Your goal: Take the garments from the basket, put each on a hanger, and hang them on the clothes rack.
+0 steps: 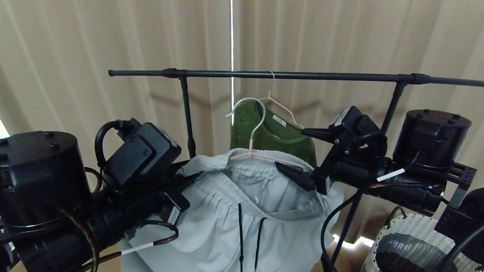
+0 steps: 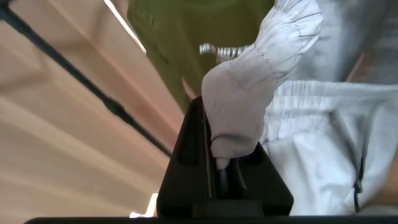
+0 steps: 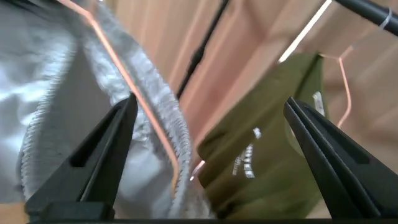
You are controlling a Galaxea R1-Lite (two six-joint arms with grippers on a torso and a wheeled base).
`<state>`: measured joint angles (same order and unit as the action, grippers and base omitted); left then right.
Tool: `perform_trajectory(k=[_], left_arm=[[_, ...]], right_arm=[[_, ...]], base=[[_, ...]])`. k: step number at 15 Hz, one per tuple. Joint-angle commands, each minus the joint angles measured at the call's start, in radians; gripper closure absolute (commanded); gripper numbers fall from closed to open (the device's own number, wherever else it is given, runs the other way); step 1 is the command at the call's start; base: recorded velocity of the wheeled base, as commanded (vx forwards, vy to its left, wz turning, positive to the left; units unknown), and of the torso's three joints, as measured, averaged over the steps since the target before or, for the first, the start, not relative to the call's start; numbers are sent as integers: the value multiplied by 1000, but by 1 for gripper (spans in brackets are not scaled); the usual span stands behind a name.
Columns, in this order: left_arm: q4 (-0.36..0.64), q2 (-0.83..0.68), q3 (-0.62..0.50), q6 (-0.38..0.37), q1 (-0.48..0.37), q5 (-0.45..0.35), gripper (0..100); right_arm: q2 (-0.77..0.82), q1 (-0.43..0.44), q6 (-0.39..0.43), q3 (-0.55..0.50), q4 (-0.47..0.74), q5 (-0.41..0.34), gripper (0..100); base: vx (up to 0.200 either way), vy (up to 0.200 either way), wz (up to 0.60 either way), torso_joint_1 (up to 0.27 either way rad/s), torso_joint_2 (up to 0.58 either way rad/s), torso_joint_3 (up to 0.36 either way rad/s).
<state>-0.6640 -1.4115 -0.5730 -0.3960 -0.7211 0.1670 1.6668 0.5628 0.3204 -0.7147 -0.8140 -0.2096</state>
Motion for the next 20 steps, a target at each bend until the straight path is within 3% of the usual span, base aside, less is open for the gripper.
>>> perform_trajectory(k=[1, 10, 11, 20], left_arm=[[-40, -1, 24, 0, -11, -1, 100], [-71, 9, 42, -3, -32, -35, 100], [-71, 9, 42, -3, -32, -35, 100], [-69, 16, 53, 0, -28, -29, 100]], right_arm=[[30, -6, 2, 1, -1, -1, 0], [30, -6, 14, 6, -5, 7, 0], [30, -6, 14, 6, -5, 7, 100], [19, -3, 12, 12, -8, 10, 100]], base=[[0, 0, 0, 0, 0, 0], [0, 0, 0, 0, 0, 0], [0, 0, 0, 0, 0, 0], [0, 0, 0, 0, 0, 0]])
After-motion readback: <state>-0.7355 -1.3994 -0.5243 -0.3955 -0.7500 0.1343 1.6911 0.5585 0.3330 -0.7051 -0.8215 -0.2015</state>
